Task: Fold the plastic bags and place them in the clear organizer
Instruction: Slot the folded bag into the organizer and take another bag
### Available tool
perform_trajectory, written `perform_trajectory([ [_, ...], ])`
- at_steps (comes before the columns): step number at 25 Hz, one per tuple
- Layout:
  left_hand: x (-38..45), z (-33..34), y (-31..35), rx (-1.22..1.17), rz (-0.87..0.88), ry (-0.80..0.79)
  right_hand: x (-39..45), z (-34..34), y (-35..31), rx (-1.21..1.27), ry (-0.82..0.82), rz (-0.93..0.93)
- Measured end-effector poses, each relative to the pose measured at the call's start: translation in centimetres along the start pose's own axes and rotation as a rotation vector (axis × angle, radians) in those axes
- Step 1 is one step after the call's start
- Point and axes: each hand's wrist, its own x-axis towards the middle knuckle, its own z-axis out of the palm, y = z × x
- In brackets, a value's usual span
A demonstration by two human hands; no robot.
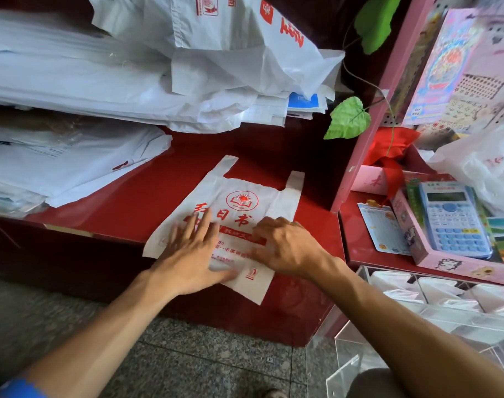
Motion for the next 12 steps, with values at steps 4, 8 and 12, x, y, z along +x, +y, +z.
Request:
perform_trajectory([
  [4,0.5,-0.7,0.6,0.027,0.121,0.113,-0.3,-0.1,0.4,-0.131,-0.056,0.087],
  [8,0.1,-0.7,1.4,0.094,0.098,0.024,-0.5,0.4,1.2,-0.091,-0.121,0.102],
  [12,-0.2,-0.6,1.7,0.037,0.103,0.08,-0.6,0.8,0.9,-0.184,-0.219,-0.109],
])
